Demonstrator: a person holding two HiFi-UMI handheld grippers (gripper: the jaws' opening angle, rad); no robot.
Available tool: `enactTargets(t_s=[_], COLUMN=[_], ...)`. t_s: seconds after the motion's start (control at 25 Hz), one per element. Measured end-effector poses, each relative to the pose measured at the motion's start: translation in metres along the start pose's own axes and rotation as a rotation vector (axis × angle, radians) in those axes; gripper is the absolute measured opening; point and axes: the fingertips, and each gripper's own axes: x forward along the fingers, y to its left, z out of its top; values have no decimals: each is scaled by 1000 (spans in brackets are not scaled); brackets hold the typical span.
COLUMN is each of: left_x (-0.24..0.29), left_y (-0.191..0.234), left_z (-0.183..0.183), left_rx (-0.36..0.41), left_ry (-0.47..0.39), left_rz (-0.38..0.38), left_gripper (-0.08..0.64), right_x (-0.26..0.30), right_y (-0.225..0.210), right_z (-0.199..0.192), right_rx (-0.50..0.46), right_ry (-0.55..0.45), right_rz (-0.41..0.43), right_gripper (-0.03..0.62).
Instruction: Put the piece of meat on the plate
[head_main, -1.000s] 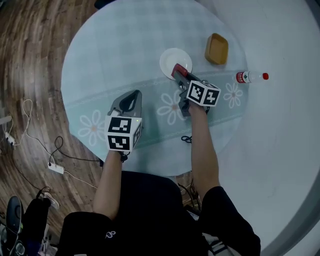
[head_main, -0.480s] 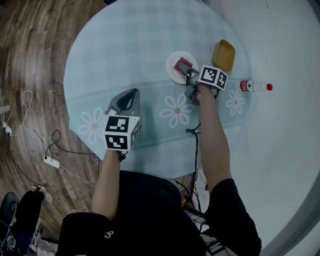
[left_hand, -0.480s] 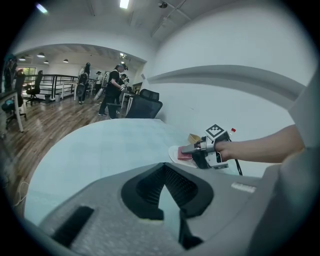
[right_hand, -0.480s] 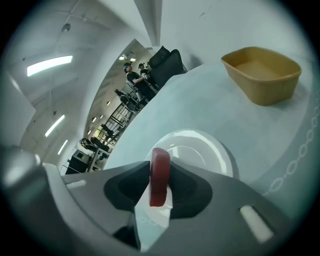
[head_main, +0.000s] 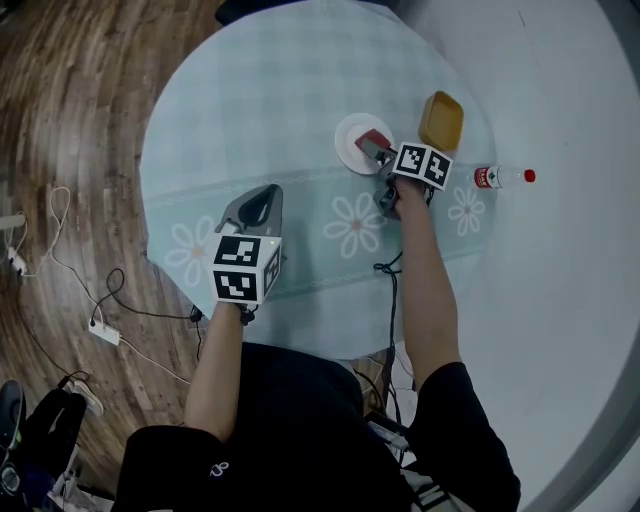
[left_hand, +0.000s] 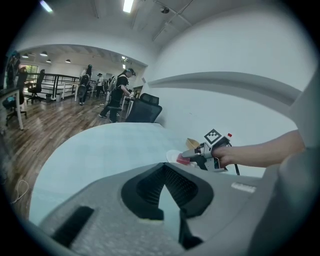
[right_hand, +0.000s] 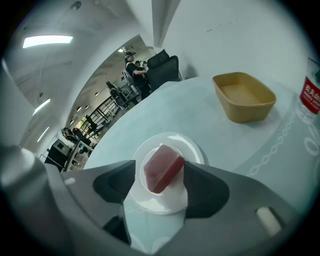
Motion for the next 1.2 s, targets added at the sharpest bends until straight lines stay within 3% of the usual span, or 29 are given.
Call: enactTargets(t_s=[0.2,0.48,0.52,0.64,0.72,0.88,1.04,1.2], left_x=[-14,-27,-29,-40,-48,-67,-82,-86], left_y=[-9,-47,-55,-77,-91,-112,-123,-128], left_z=[7,32,38,57,70,93,117,132], left_rx=[7,52,63,97,131,173,232,314], left_ry=[-33,-102,-118,-178,-217,-274,-335,-372], left_rz=[-20,-106,-123,-166,-199,-247,-247,-207], left_gripper=[-6,-6,-6,-6,-6,-6,-6,-6], right_x=[-47,-164,-185,-243,-269,-299,-319,-337], right_y=[13,73,85,137,164,179,191,187], right_z=[19,43,44,38,25,-5,-16,-28], right_rx=[35,-52,-42,-38,-81,-204,-312,-370], right_ry=[-163,-521,-590,-783,-854,-890,-918,-925], right_rz=[22,72,93,241,269,111,-55,-127], right_gripper=[304,87,16,6,6,7,8,6])
